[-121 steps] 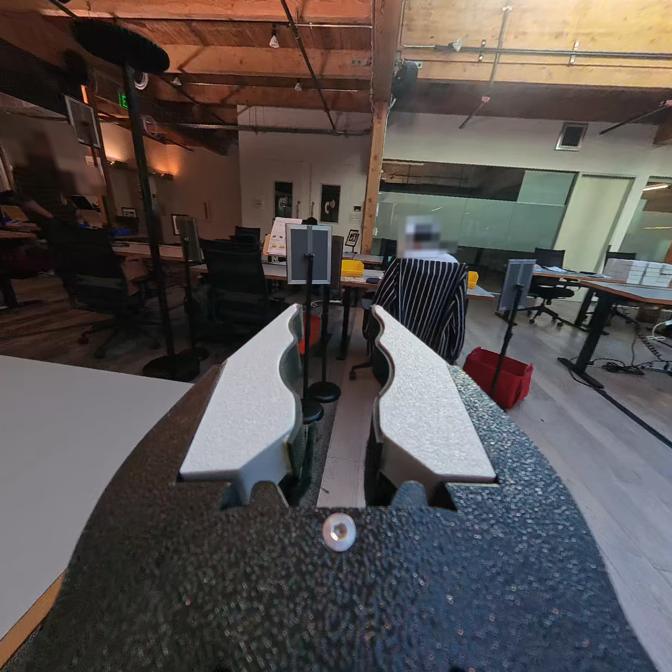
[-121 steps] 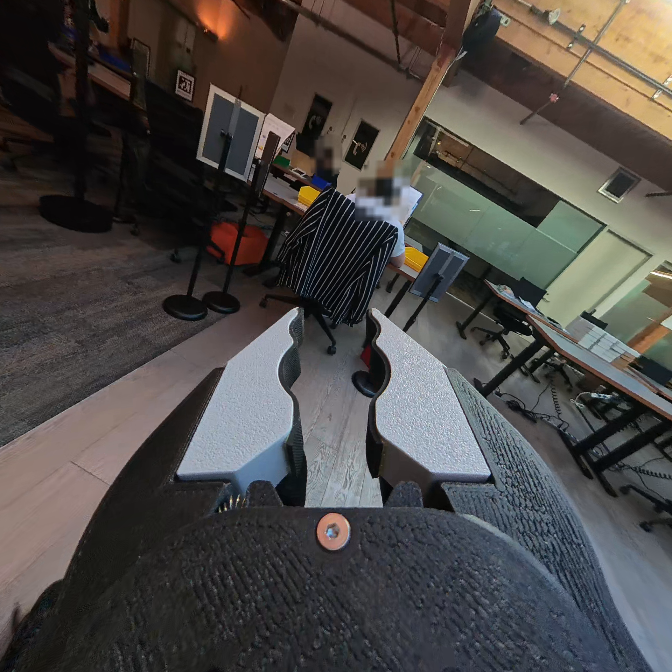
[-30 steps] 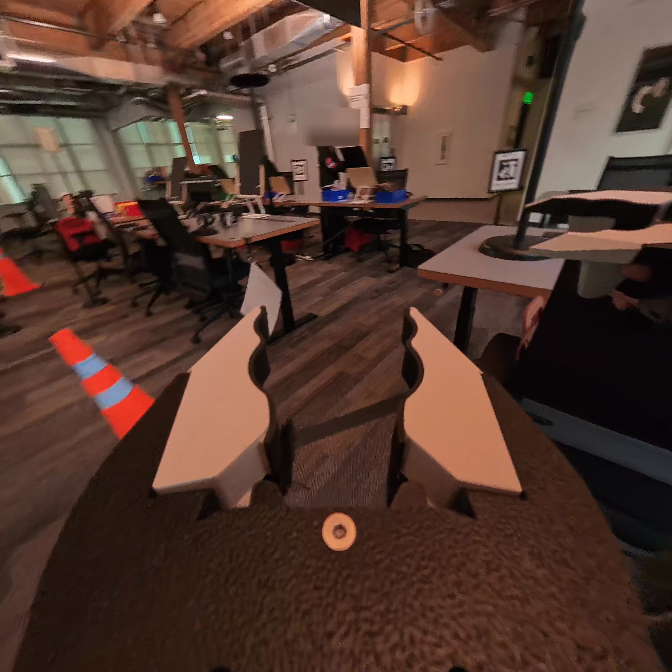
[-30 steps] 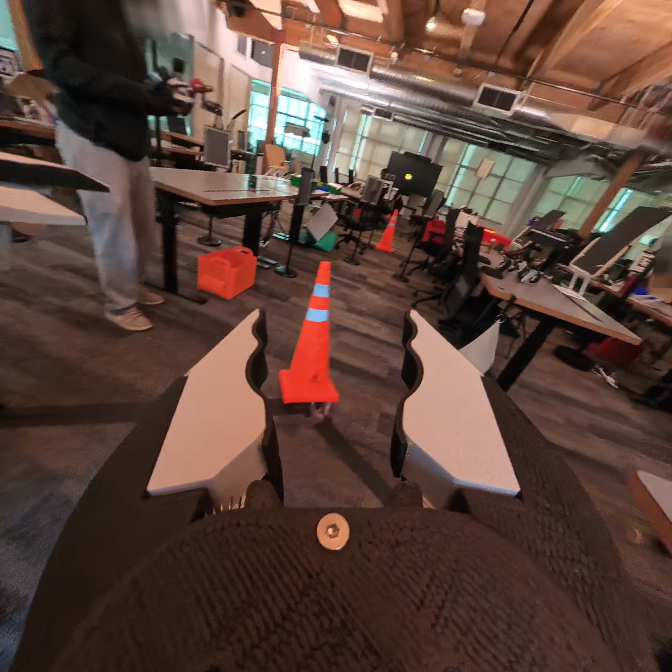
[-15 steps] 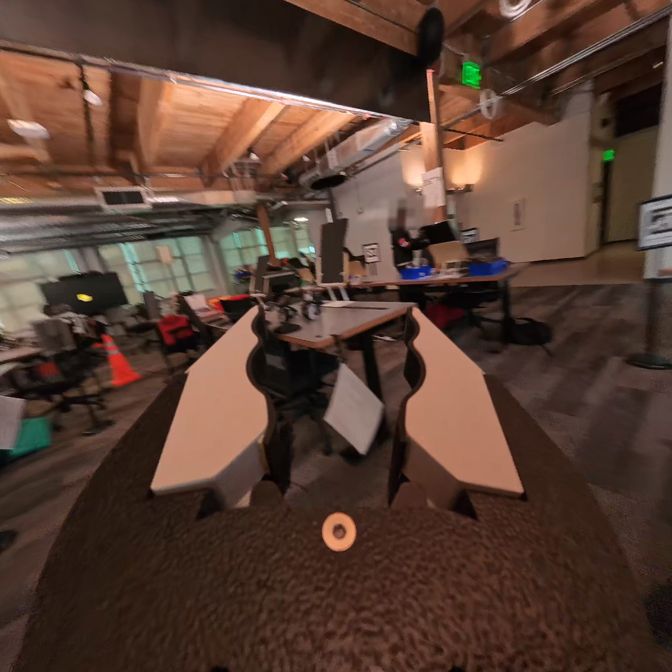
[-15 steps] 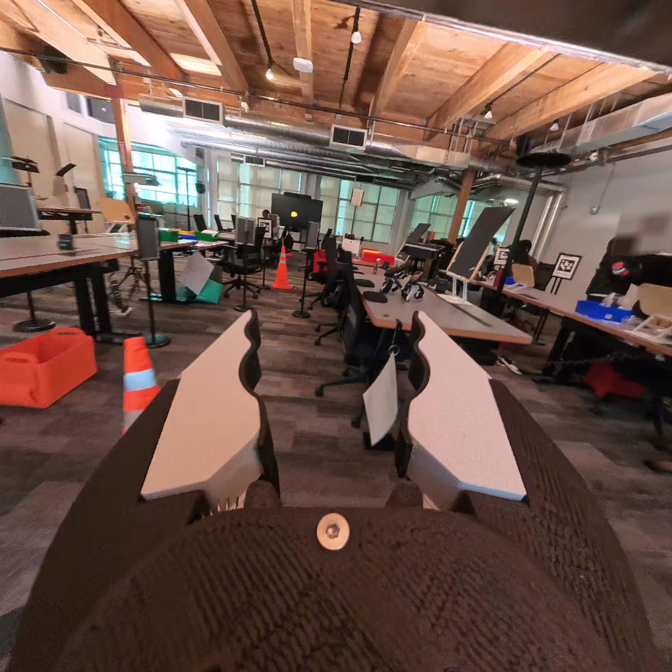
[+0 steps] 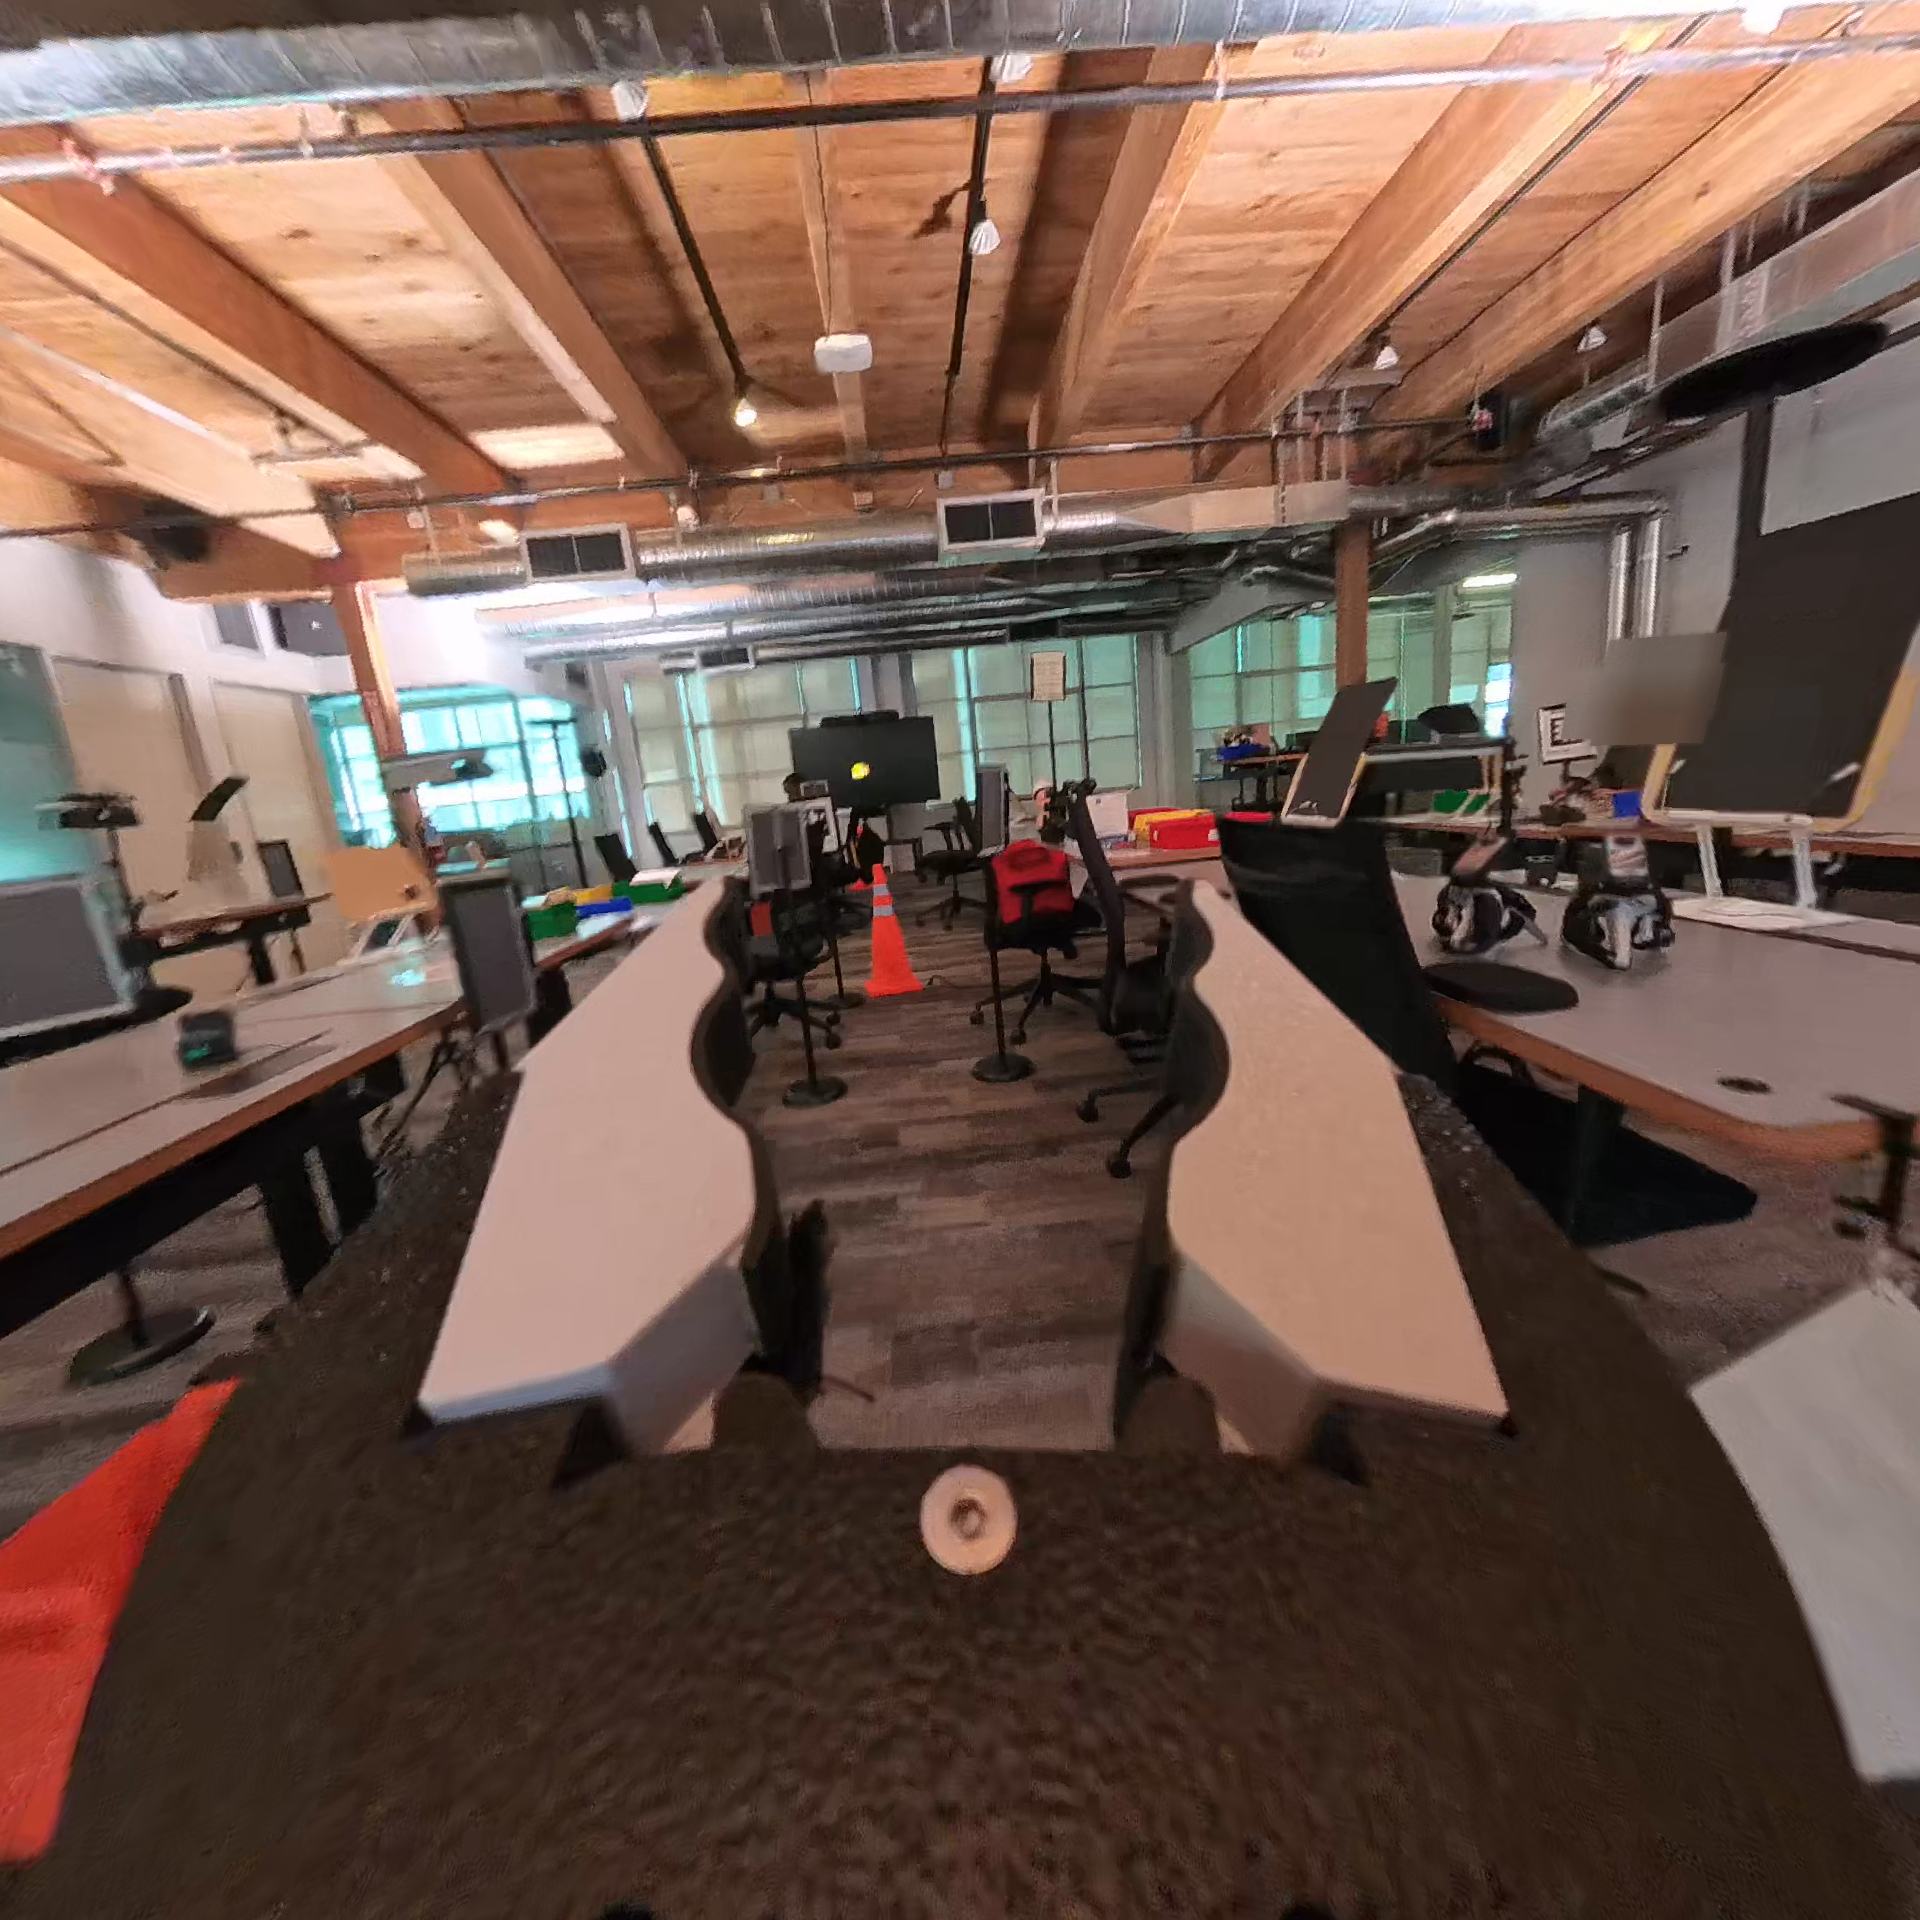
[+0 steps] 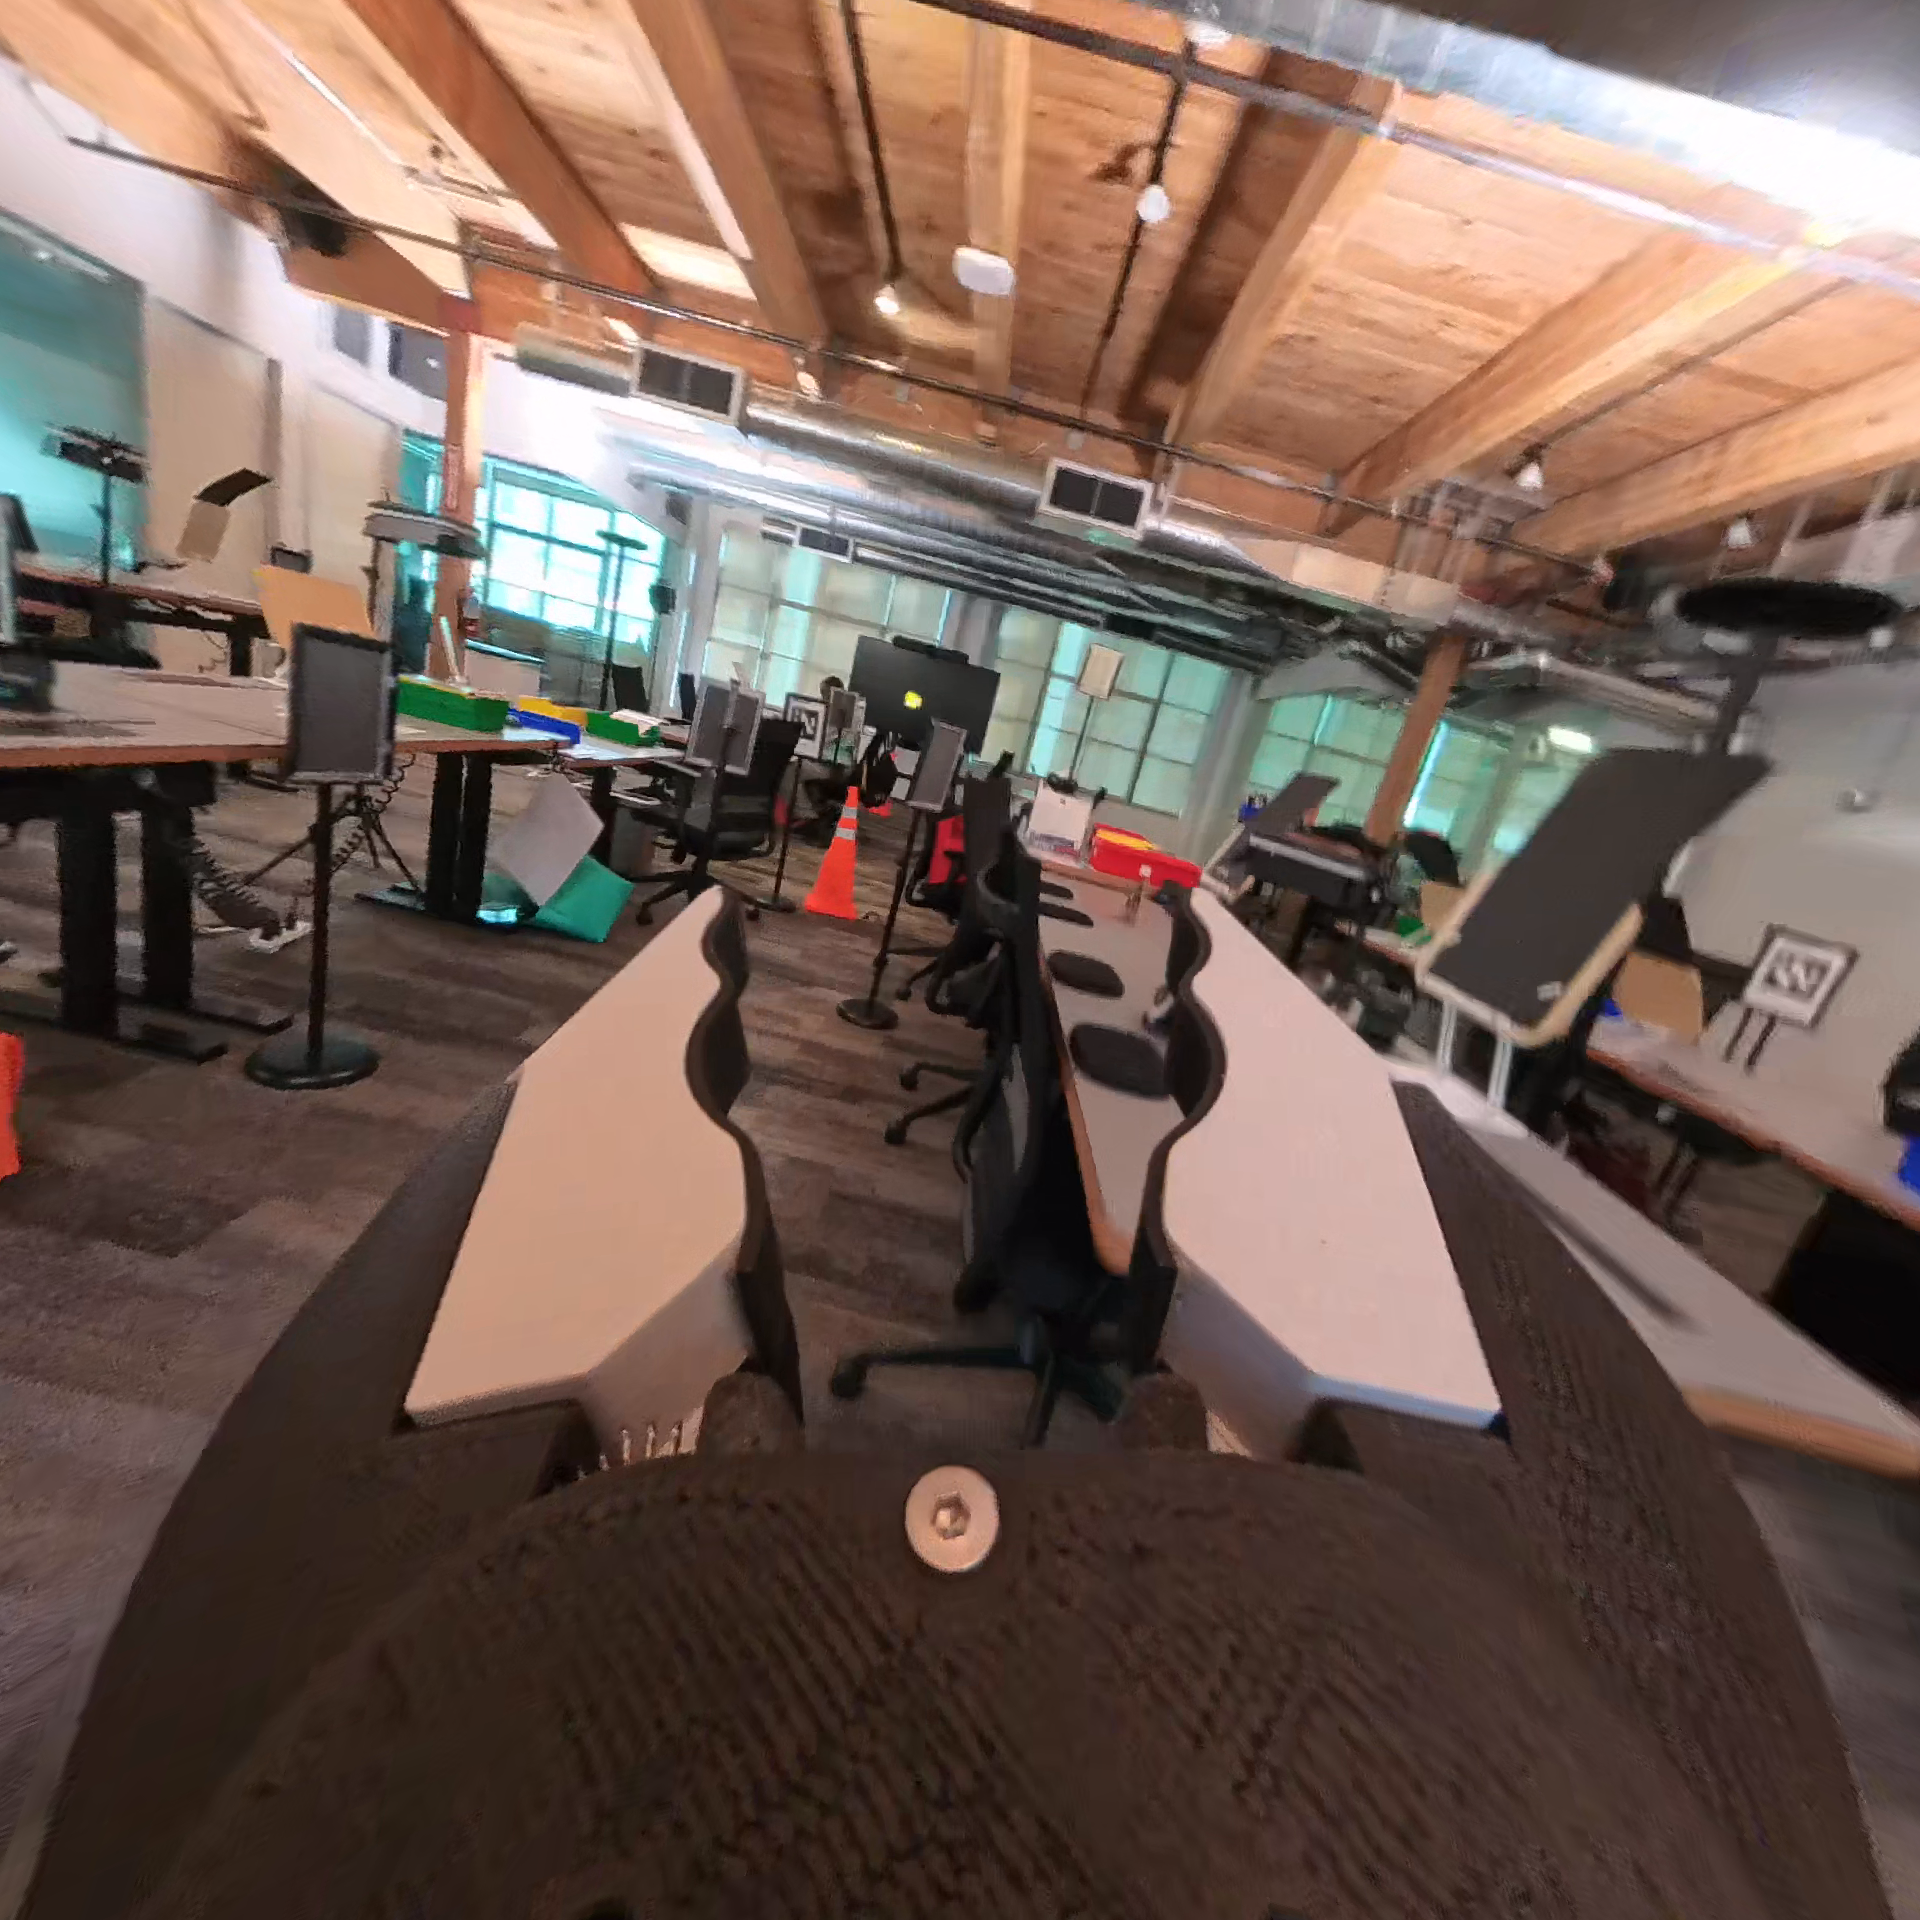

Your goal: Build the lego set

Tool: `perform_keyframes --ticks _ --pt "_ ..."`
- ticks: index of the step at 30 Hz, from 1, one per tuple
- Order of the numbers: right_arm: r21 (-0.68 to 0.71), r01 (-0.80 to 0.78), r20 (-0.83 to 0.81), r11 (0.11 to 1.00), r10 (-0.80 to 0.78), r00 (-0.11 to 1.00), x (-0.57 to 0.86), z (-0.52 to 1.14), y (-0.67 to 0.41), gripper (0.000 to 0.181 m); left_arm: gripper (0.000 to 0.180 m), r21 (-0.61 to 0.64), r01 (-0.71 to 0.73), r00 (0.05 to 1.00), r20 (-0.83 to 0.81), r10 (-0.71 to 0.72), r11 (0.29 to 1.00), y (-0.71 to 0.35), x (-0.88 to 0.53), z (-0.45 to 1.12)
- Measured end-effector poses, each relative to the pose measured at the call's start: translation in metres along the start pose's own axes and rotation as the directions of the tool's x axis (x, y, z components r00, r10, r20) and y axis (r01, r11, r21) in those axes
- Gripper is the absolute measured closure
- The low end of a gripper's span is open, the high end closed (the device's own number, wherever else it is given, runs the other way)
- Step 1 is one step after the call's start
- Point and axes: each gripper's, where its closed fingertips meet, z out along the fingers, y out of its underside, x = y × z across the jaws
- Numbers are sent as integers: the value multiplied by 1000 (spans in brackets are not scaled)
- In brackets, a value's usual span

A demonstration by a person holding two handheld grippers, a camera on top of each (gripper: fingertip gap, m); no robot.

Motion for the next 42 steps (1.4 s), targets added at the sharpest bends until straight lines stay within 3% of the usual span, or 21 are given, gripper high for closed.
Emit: perform_keyframes --ticks 3,8,11,15,21,27,30,42 --pt "15 60 -5 998 -60 998 23 91 27 102 100 33 -13 998 -63 15 999 24 34 108" --pt "47 -37 54 998 34 998 38 248 101 102 100 59 -3 993 -117 10 998 95 77 275" --pt "77 -16 180 997 2 984 27 366 144 102 100 72 -38 997 -70 43 997 137 78 370" --pt "71 -120 400 990 82 913 -11 532 178 103 97 30 -21 1000 -9 21 999 185 64 506" --pt "91 -156 560 984 79 824 -86 761 236 103 101 5 -172 984 38 171 985 249 22 662" --pt "91 -180 478 979 116 871 -119 993 323 105 98 -81 -166 971 159 177 983 364 -87 821" --pt "6 -220 451 975 194 871 -127 1108 351 105 96 -133 -141 977 144 160 981 407 -129 936" --pt "33 -55 273 998 44 961 -98 1497 485 107 101 28 -174 983 -60 175 984 558 -154 1390"
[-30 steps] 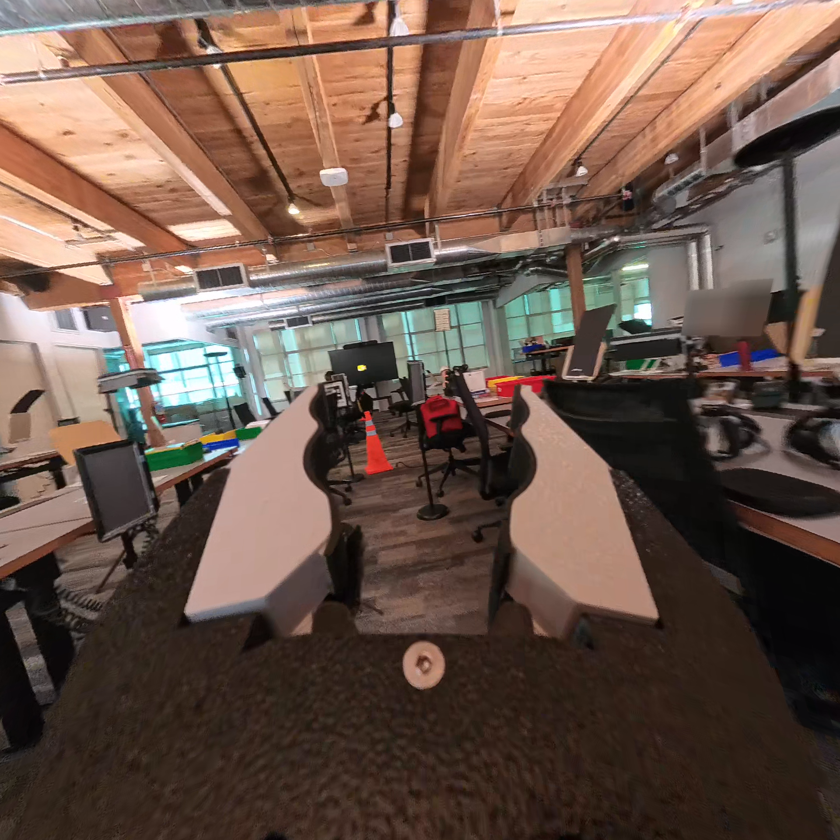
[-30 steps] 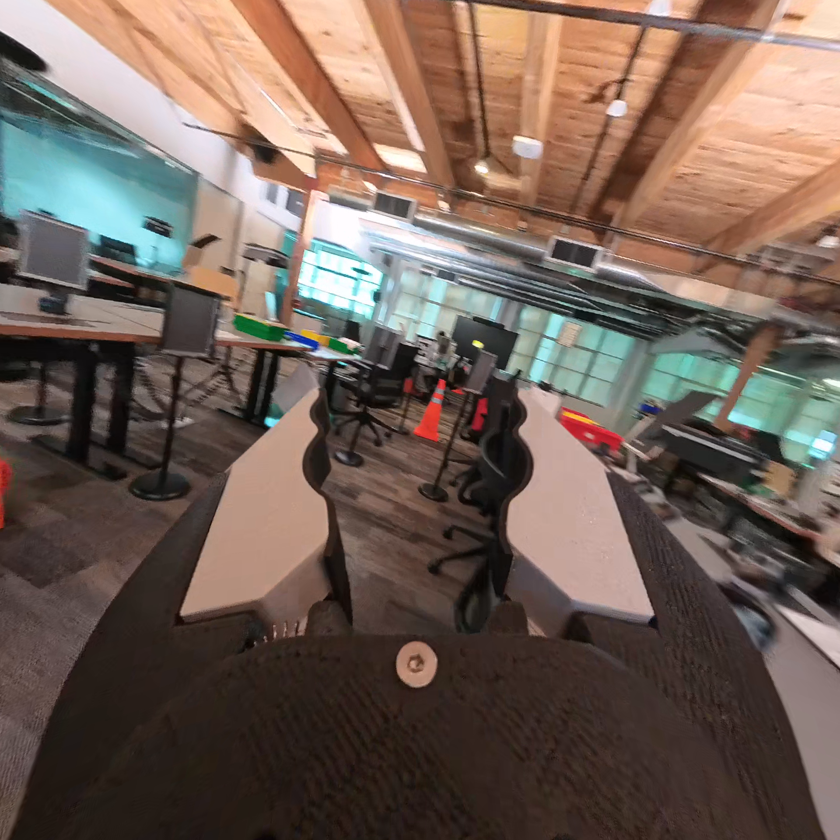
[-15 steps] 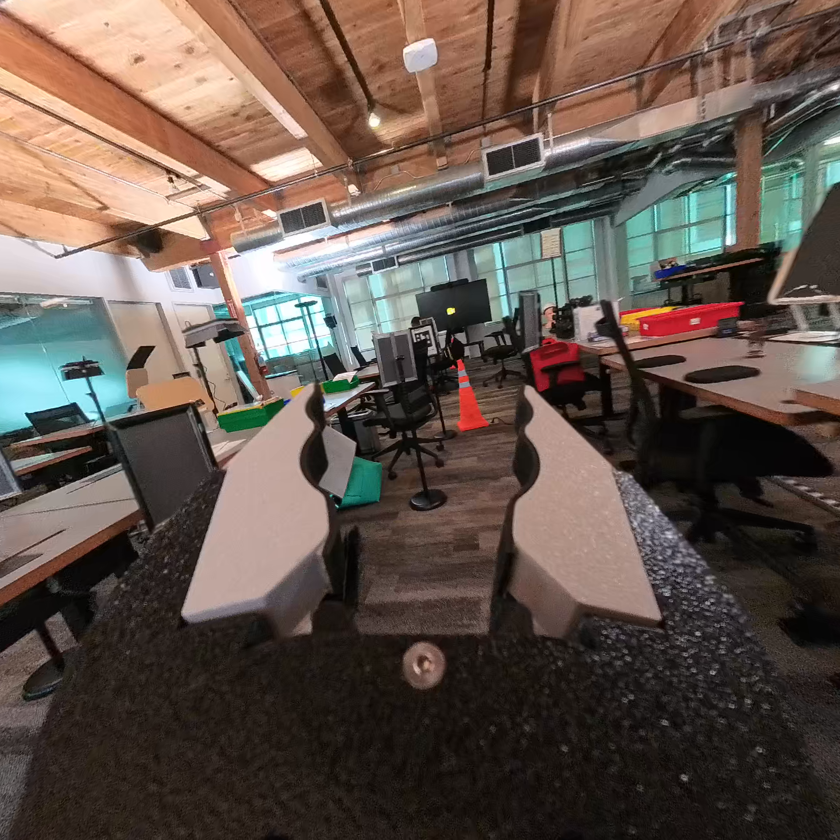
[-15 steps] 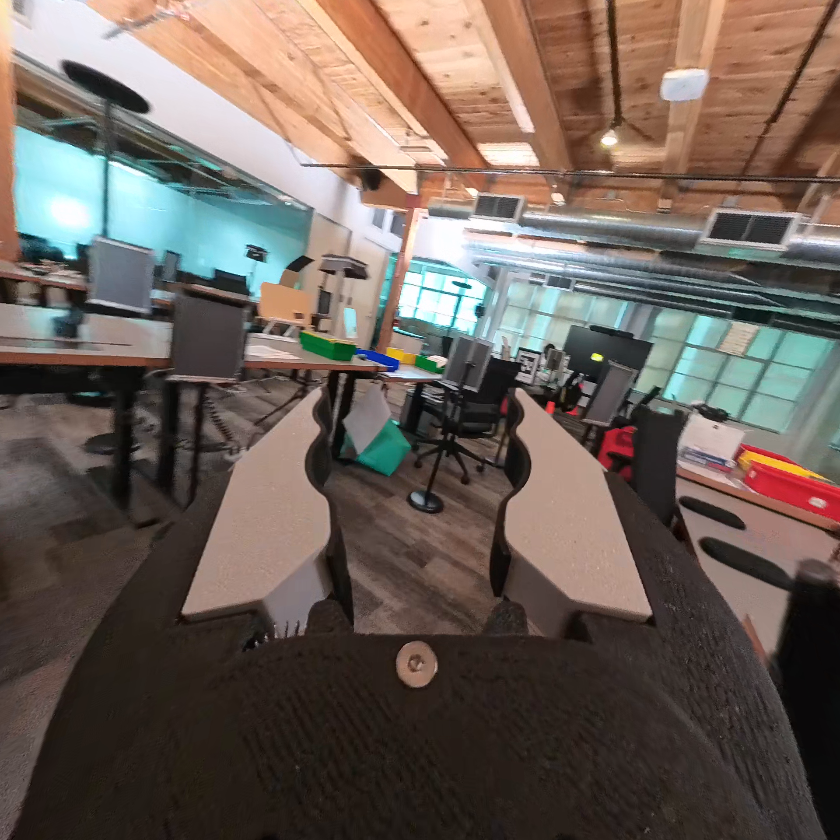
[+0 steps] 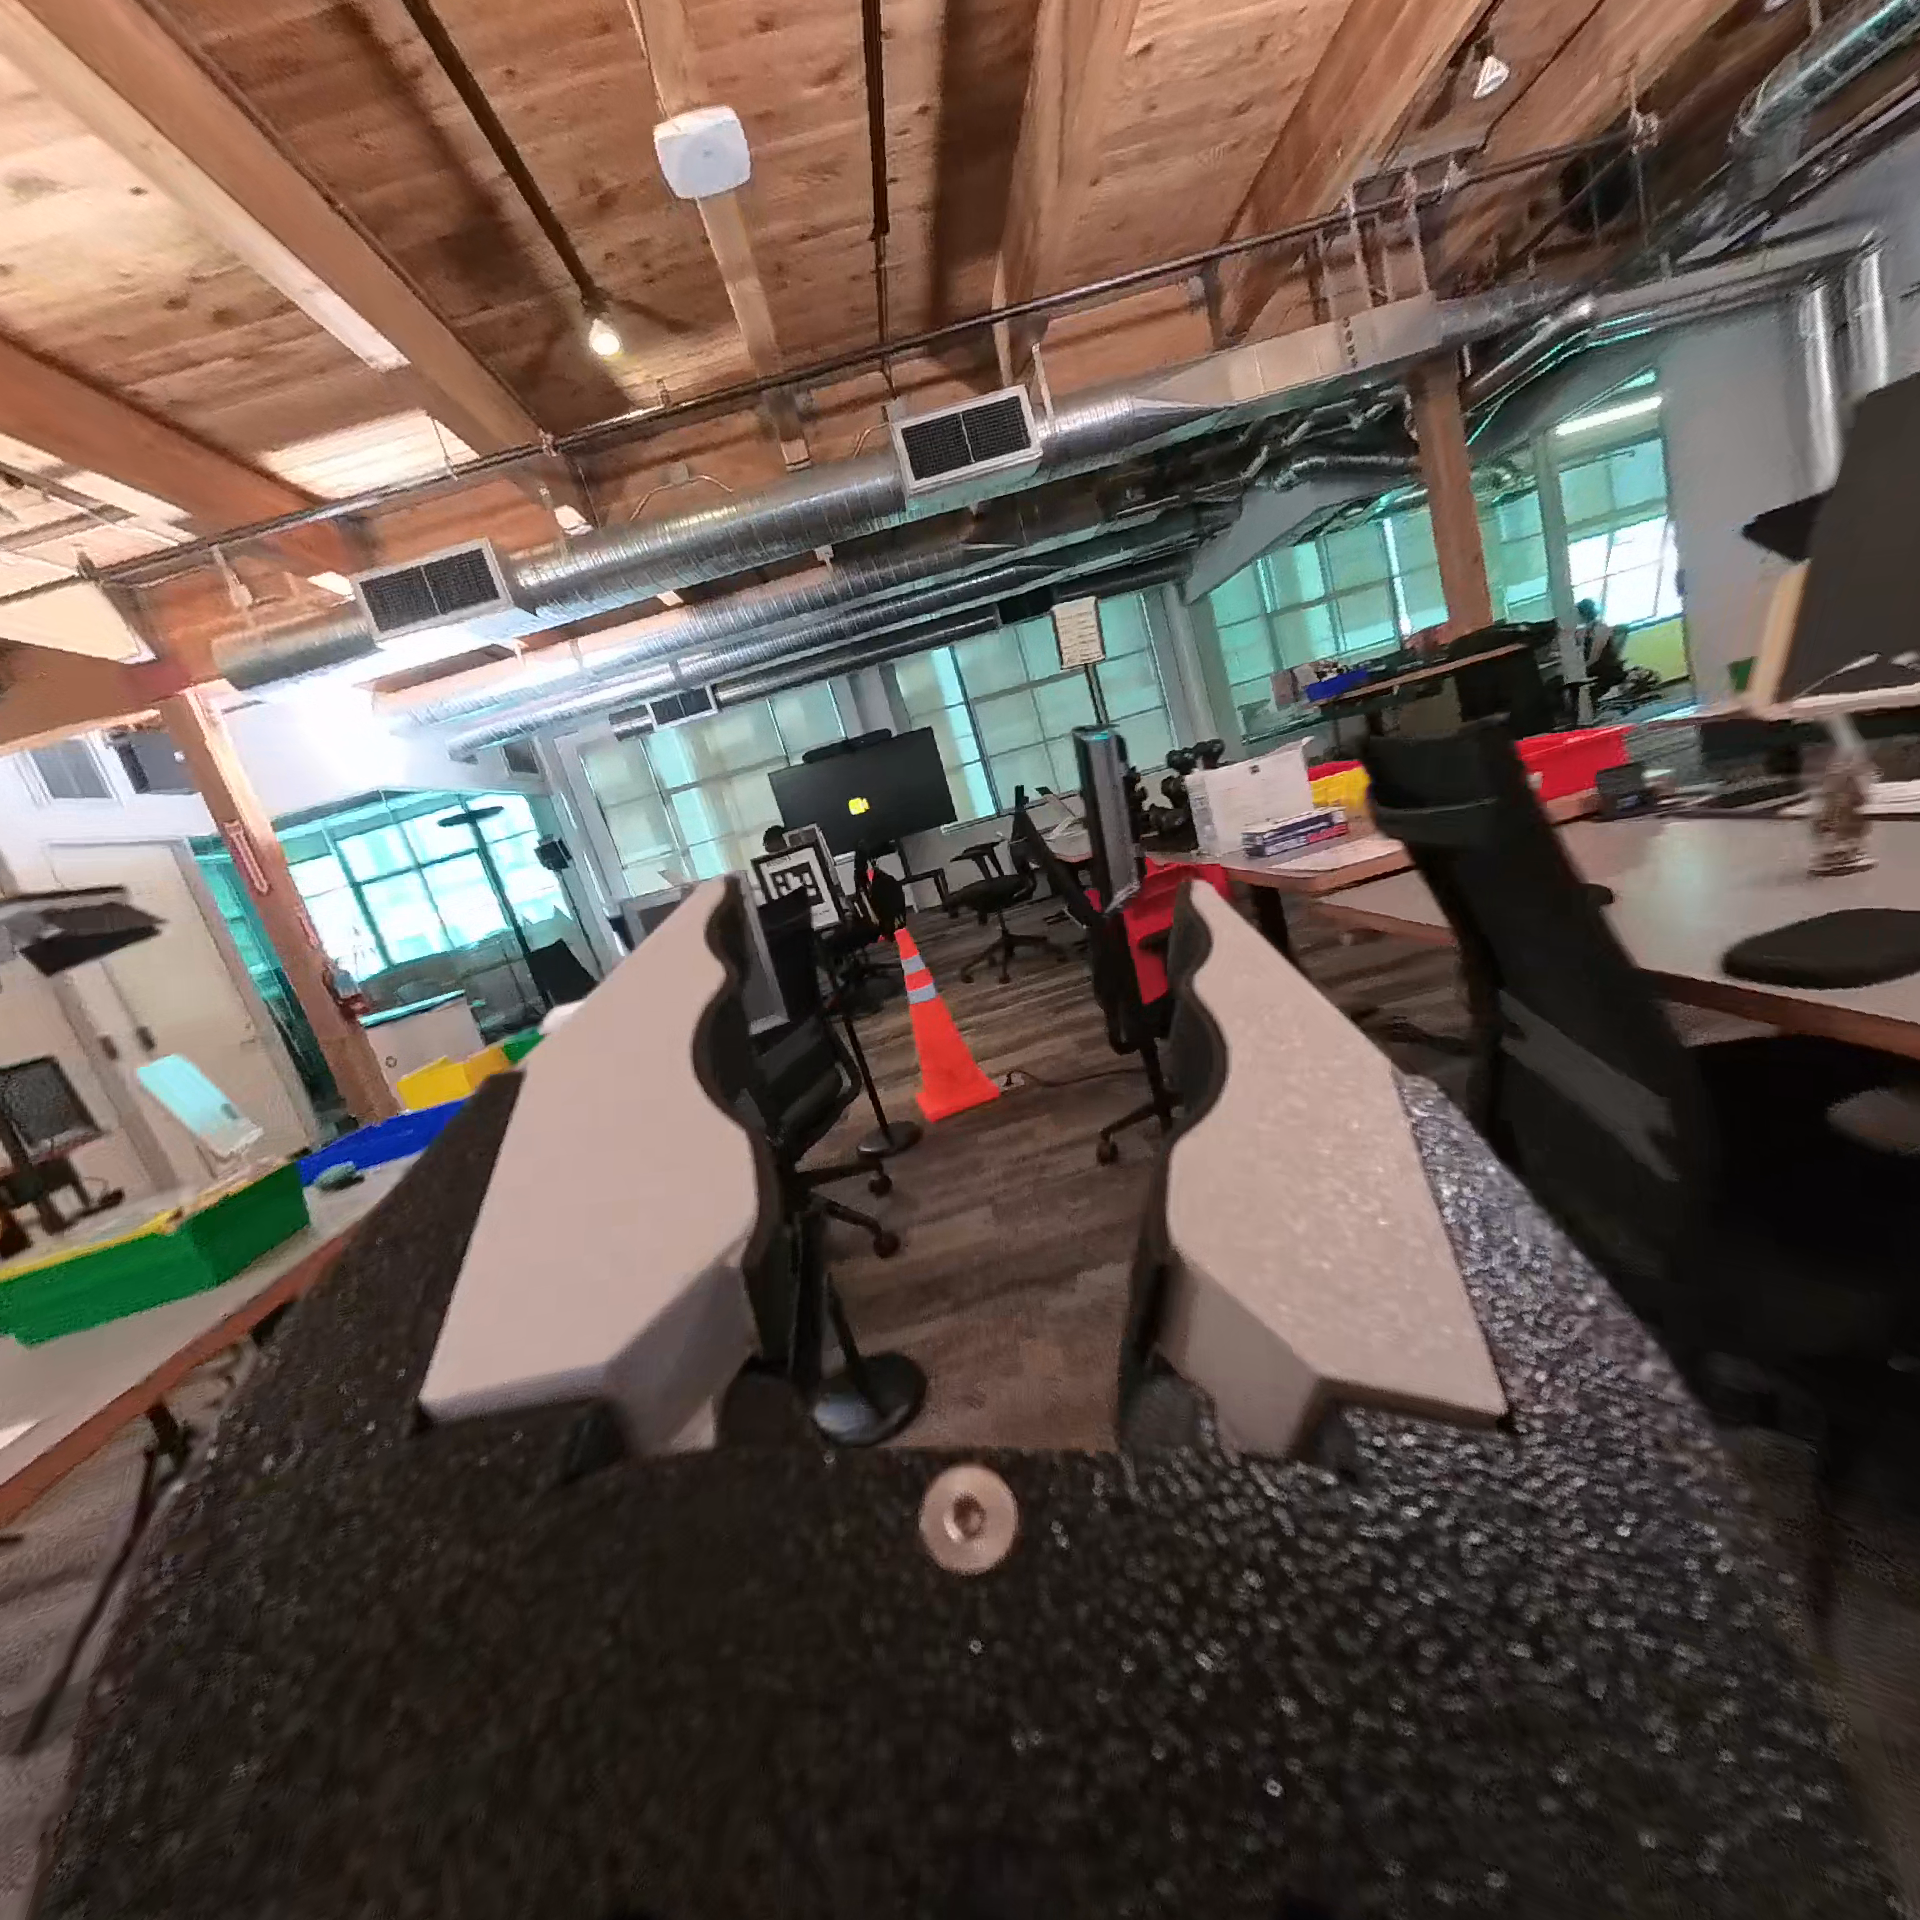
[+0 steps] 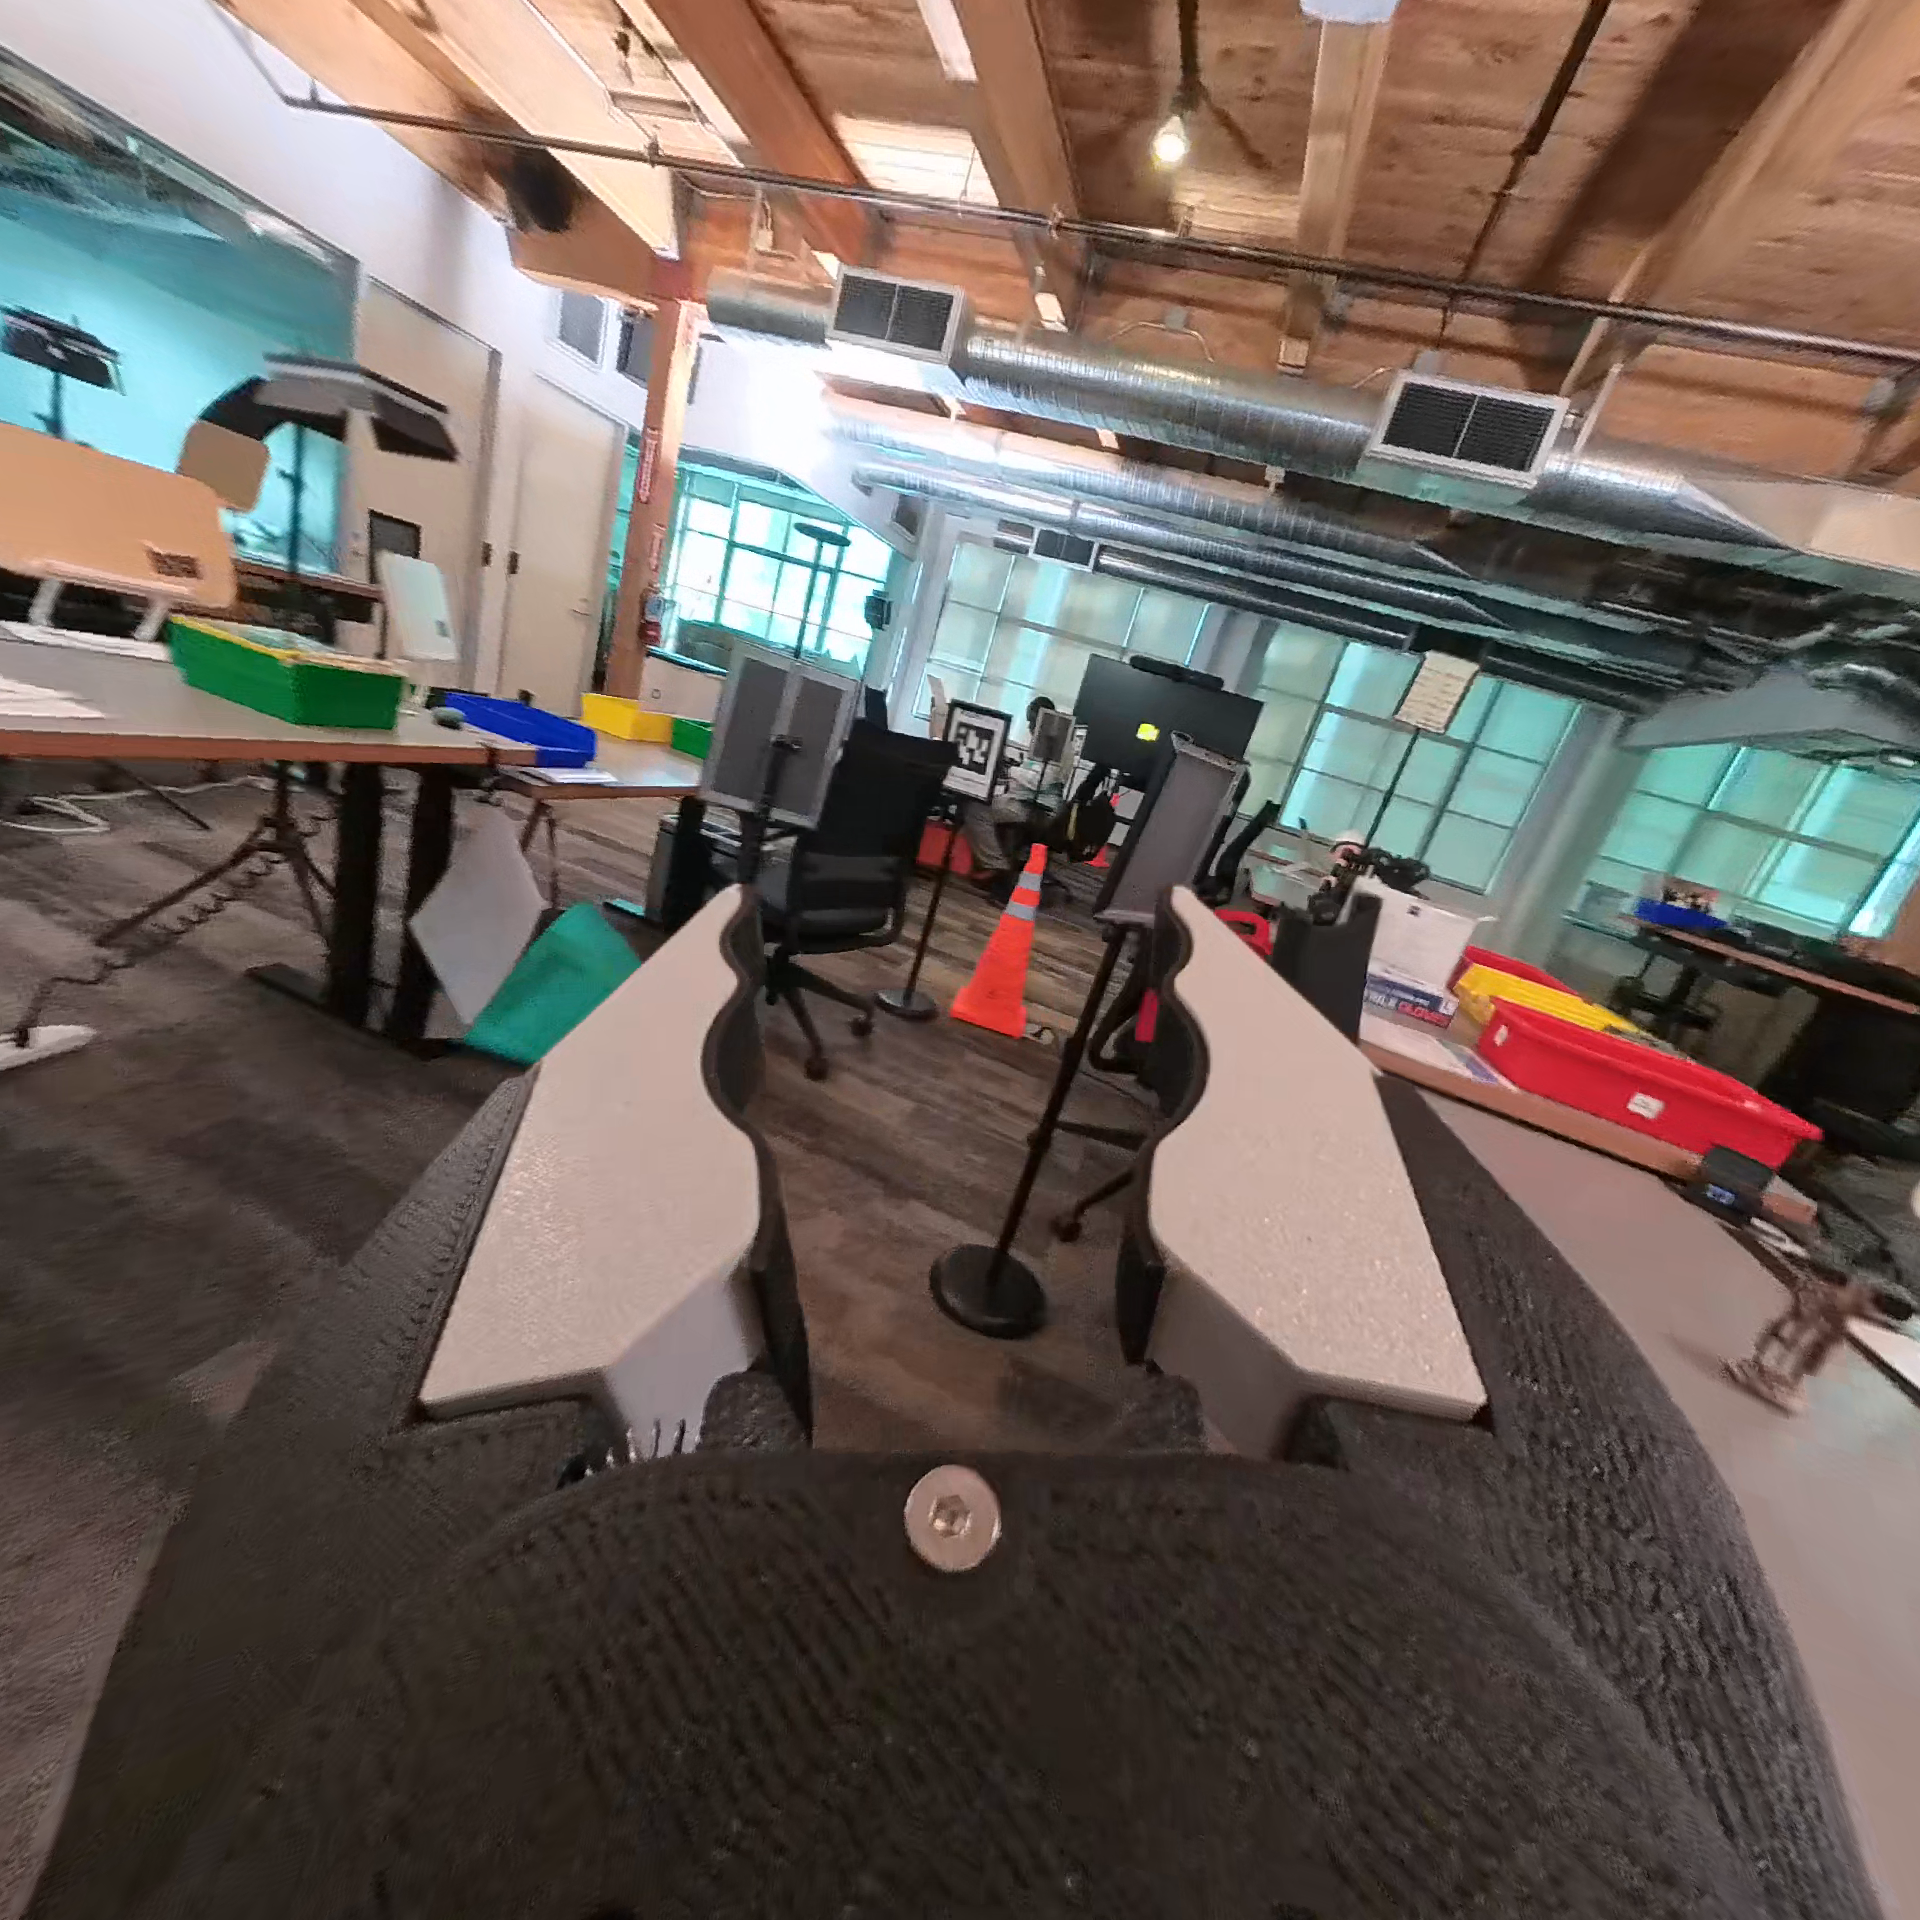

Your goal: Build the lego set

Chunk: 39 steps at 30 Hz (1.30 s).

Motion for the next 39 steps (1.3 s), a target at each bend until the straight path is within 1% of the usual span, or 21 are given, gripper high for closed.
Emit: perform_keyframes --ticks 2,5,8,9,10,11,12,13,14,15,17,18,20,22,26,30,33,34,36,37,39 --pt "-11 27 -14 1000 -27 1000 20 78 28 109 105 -14 -23 999 34 23 1000 33 -17 67" --pt "-39 -26 67 999 28 997 26 199 53 109 101 -48 45 999 27 -44 998 68 -42 167" --pt "4 -18 164 1000 17 986 13 321 70 109 104 -53 -49 998 24 50 997 98 -76 247" --pt "16 -23 201 1000 19 979 4 360 78 109 104 -72 -43 998 50 46 996 117 -93 266" --pt "26 -41 245 999 33 969 -5 400 87 110 103 -100 31 997 72 -24 995 139 -112 287" --pt "21 -73 317 997 63 946 -20 439 99 111 99 -142 161 986 71 -152 977 166 -126 308" --pt "-27 -115 415 993 116 902 -40 478 116 113 91 -186 285 959 56 -279 941 193 -138 329" --pt "-111 -154 491 982 189 851 -59 516 137 111 93 -222 360 932 45 -360 906 219 -149 352" --pt "-180 -175 526 968 245 815 -72 554 158 109 93 -253 382 922 39 -385 889 246 -162 377" --pt "-208 -180 545 961 267 795 -82 591 176 108 94 -282 359 930 29 -366 890 272 -174 405" --pt "-204 -165 542 965 251 802 -91 664 202 109 96 -315 290 950 -18 -312 904 318 -197 470" --pt "-204 -151 534 967 239 811 -93 701 212 109 95 -334 298 944 -39 -329 894 338 -205 509" --pt "-231 -93 544 969 208 813 -94 767 226 108 89 -392 358 895 -116 -431 848 367 -210 594" --pt "-206 -26 566 978 141 812 -90 829 238 108 85 -405 378 845 -218 -489 833 388 -206 679" --pt "-315 21 527 949 156 835 -57 939 297 107 92 -376 293 781 -435 -447 879 437 -177 847" --pt "-309 32 419 951 106 902 -1 1056 355 109 103 -251 332 700 -581 -416 909 466 -146 1018" --pt "-276 42 370 960 65 927 44 1152 389 109 104 -171 346 641 -675 -366 922 485 -124 1140" --pt "-245 30 355 969 61 933 58 1184 395 110 103 -134 319 648 -692 -319 938 493 -120 1181" --pt "-260 -11 310 966 94 946 87 1246 408 111 102 -85 300 663 -697 -272 950 503 -119 1267" --pt "-274 -29 298 961 113 948 99 1273 415 111 102 -56 316 670 -694 -264 947 505 -120 1310" --pt "-275 -43 252 961 115 961 124 1325 433 111 102 36 385 729 -625 -280 922 508 -136 1398"
